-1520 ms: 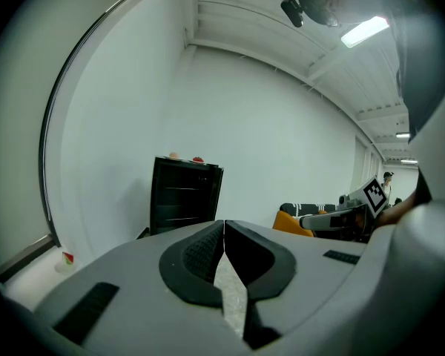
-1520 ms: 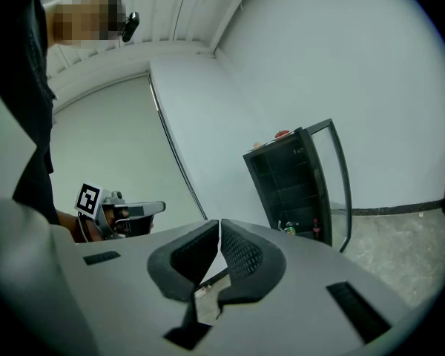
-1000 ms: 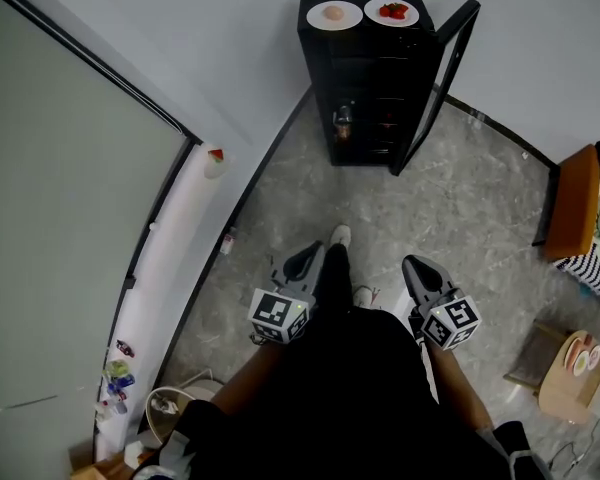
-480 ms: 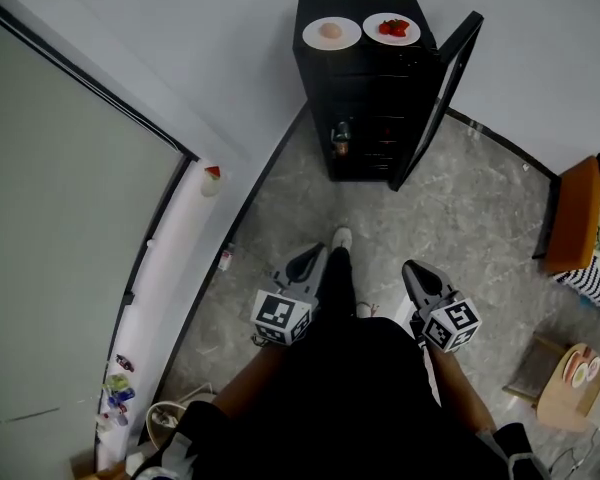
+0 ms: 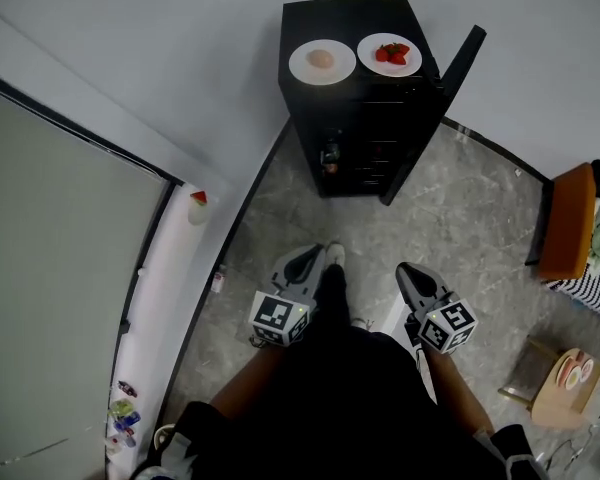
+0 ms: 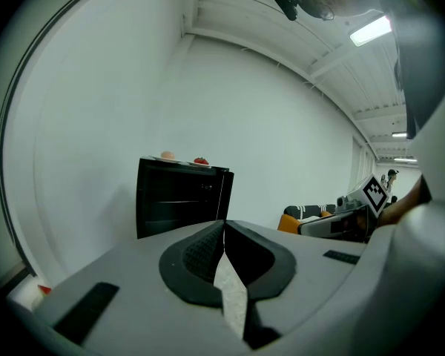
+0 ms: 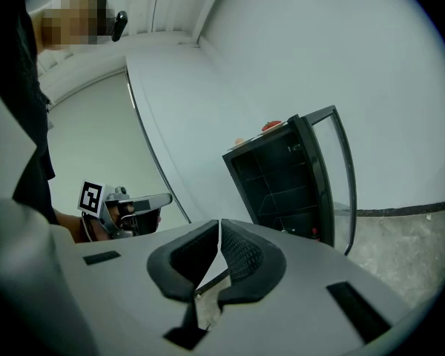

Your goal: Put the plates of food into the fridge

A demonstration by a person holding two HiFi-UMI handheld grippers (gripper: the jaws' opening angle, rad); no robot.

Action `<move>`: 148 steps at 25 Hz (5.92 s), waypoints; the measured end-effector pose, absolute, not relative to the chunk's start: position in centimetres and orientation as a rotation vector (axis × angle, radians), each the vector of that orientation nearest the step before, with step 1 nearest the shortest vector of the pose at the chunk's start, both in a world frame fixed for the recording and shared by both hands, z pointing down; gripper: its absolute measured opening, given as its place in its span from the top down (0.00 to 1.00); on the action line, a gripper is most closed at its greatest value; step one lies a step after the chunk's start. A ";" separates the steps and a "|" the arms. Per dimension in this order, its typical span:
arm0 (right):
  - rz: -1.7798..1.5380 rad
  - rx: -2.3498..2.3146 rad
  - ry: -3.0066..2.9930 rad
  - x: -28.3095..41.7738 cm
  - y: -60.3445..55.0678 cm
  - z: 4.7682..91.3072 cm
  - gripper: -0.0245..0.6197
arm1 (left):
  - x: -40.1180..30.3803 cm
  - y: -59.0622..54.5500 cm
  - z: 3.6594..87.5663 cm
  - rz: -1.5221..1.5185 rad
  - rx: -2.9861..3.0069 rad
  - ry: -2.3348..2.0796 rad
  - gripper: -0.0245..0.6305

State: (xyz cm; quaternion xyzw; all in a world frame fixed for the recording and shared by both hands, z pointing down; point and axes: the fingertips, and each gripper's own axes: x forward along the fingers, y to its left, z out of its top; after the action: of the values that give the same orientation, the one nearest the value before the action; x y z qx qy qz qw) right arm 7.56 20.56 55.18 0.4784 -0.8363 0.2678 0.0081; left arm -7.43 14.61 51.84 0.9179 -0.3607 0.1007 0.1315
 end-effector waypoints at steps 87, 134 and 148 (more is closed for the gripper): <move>2.147 1.848 -2.728 15.8 -19.1 46.8 0.80 | -2.1 -11.4 52.0 0.335 2.634 -0.924 0.93; 2.502 1.580 -2.585 14.4 -7.9 48.9 0.91 | -0.6 -6.4 53.1 0.373 2.642 -0.859 0.93; 2.539 1.538 -2.542 13.9 -5.1 50.9 0.91 | -0.8 -5.6 53.2 0.383 2.636 -0.853 0.93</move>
State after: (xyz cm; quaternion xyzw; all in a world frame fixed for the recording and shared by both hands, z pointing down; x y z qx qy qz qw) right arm 13.89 -5.11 50.91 0.3650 -0.6032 0.6025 -0.3741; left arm -0.84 -5.62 53.16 0.9285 -0.3003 0.1348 0.1717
